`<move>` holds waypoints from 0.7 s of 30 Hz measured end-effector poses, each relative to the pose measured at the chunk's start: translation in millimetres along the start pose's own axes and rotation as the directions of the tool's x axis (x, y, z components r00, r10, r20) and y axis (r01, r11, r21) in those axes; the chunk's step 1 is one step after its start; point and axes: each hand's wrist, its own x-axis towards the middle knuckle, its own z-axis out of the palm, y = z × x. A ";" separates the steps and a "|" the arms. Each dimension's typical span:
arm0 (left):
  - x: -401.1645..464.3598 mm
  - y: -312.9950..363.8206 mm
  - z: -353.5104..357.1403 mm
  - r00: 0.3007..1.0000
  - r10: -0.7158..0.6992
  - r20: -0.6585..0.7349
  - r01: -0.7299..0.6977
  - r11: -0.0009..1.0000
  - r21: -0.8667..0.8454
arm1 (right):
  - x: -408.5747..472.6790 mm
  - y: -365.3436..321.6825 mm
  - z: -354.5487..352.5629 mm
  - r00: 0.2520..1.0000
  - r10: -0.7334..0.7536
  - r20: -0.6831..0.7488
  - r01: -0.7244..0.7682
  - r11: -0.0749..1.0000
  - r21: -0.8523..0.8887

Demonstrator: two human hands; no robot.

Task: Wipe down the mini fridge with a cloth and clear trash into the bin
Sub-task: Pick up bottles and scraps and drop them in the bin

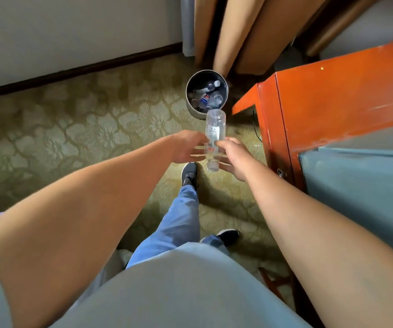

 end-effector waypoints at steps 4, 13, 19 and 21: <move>23.2 15.2 -2.7 0.999 -0.029 -0.016 0.029 0.999 0.019 | 31.3 -15.4 2.2 0.996 0.059 -0.063 -0.059 0.998 -0.007; 61.9 76.3 -11.2 0.989 0.034 -0.145 -0.046 0.996 -0.081 | 86.1 -86.3 13.1 0.994 0.026 -0.105 -0.032 0.998 -0.052; 68.1 96.3 -19.7 0.963 0.051 -0.265 -0.049 0.999 0.015 | 106.5 -125.4 20.6 0.990 -0.029 -0.138 0.019 0.997 -0.074; 66.6 93.6 -17.8 0.968 0.050 -0.248 -0.048 0.999 0.014 | 103.7 -123.6 20.6 0.990 -0.021 -0.139 0.012 0.998 -0.064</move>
